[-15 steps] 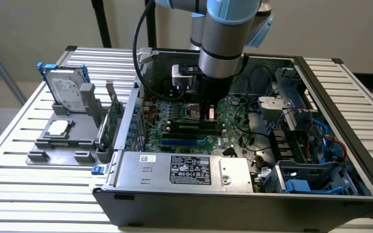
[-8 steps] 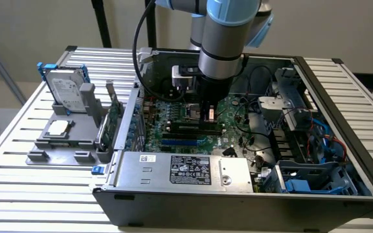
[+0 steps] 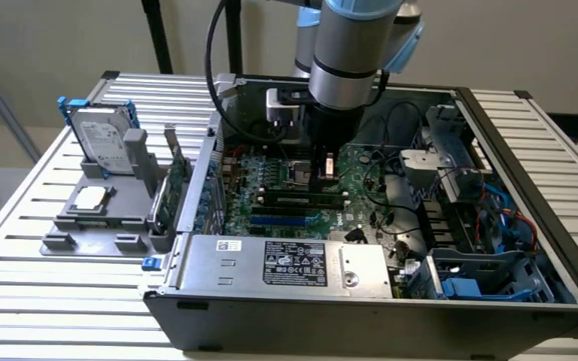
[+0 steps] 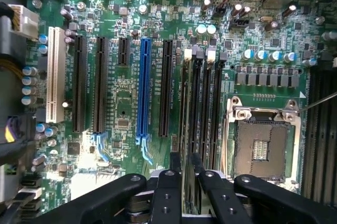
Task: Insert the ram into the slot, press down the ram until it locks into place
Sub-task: 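Insert the ram into the slot, then press down the ram until it locks into place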
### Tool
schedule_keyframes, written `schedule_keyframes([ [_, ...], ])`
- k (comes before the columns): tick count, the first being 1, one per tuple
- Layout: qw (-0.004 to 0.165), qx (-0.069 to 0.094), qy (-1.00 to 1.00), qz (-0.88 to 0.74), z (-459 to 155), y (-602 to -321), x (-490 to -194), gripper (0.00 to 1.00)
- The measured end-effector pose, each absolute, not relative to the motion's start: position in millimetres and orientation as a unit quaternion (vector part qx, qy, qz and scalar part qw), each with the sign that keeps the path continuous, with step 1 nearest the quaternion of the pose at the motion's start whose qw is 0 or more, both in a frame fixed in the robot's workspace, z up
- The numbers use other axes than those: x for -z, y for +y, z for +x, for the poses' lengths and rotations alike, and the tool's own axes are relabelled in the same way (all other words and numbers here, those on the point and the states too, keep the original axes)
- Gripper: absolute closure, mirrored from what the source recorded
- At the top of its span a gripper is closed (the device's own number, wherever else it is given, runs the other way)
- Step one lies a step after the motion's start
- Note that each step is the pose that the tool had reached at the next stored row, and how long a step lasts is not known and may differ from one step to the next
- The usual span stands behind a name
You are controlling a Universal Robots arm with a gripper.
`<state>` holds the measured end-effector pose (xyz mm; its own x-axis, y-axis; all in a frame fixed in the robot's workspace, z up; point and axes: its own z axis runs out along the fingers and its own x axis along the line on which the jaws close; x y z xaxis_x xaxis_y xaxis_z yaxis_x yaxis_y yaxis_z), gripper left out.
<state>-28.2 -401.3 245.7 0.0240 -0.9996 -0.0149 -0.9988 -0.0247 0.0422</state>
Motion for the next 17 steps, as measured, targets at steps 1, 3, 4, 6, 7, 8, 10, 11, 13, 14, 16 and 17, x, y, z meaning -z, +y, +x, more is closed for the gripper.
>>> schedule_keyframes([
  [1,0.010,0.020,-0.698,0.715,-29.1,-401.3,-248.1,0.79],
  [3,0.009,0.021,-0.698,0.715,-32.1,-401.5,-250.4,0.81],
  [4,0.009,0.021,-0.698,0.715,-33.5,-401.6,-250.6,0.88],
  [6,0.009,0.021,-0.698,0.715,-33.9,-401.5,-250.6,0.89],
  [7,0.009,0.021,-0.698,0.715,-33.9,-401.5,-250.6,0.89],
  [8,0.010,0.021,-0.698,0.715,-33.9,-401.5,-250.6,0.89],
  [10,0.010,0.021,-0.699,0.715,-33.9,-401.6,-250.7,0.89],
  [11,0.010,0.022,-0.699,0.715,-33.9,-401.5,-250.7,0.89],
  [13,0.010,0.022,-0.699,0.715,-33.9,-401.6,-250.7,0.89],
  [14,0.010,0.022,-0.698,0.715,-33.9,-401.6,-250.7,0.89],
  [16,0.010,0.022,-0.699,0.715,-33.9,-401.6,-250.7,0.89],
  [17,0.010,0.022,-0.699,0.715,-33.9,-401.5,-250.7,0.89],
])
